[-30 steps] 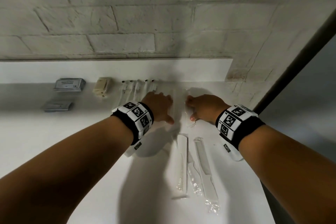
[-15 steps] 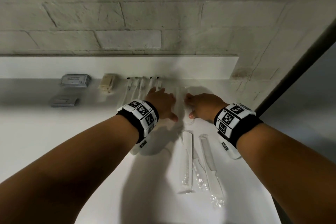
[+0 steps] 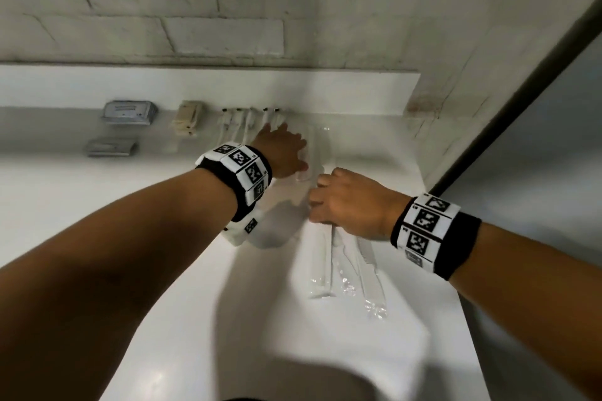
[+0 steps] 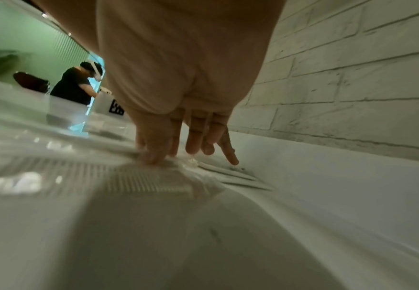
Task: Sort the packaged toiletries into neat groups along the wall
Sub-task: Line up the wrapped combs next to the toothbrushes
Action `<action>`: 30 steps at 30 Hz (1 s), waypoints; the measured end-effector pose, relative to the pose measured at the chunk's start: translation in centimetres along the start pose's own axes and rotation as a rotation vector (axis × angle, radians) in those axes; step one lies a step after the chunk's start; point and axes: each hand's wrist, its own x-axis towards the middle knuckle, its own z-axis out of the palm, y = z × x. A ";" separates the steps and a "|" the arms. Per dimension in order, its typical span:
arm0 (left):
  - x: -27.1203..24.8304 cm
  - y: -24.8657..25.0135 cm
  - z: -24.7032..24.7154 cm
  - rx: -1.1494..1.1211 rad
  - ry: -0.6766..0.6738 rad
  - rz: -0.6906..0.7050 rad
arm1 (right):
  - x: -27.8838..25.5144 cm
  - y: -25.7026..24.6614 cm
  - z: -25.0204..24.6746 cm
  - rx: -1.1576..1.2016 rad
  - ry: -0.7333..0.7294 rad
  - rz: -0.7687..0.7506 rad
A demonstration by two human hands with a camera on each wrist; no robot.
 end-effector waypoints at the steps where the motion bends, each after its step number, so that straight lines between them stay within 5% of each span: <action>1: -0.1 0.0 -0.1 0.003 -0.004 0.008 | -0.1 0.1 0.4 -0.058 0.048 -0.021; 4: -0.3 -0.2 -0.2 0.017 -0.010 0.017 | -0.5 0.1 1.6 -0.060 0.111 -0.026; 7: -0.5 -1.0 -0.9 0.015 -0.018 -0.018 | -0.7 1.0 1.2 0.108 0.261 0.139; 11: -0.3 -1.9 -1.5 -0.001 -0.011 -0.057 | -1.3 4.5 -0.7 0.679 0.372 0.784; 15: 0.2 -0.4 -1.7 0.031 -0.034 -0.036 | -1.2 6.6 -1.0 1.273 0.076 1.275; 17: 0.4 0.9 -1.5 0.034 -0.038 0.015 | -1.0 6.9 -0.3 1.121 -0.131 1.252; 20: 1.0 2.5 -1.3 0.047 -0.019 0.075 | -0.8 7.5 -0.1 0.493 -0.076 1.103; 22: 1.6 3.2 -0.8 0.051 -0.002 0.098 | -0.6 7.8 -0.1 0.443 -0.059 0.980; 25: 2.4 3.6 0.0 0.065 -0.020 0.094 | 0.1 8.4 0.3 0.364 -0.277 0.822; 30: 2.9 3.6 0.5 0.061 -0.040 0.103 | 0.1 8.7 0.8 0.394 -0.312 0.809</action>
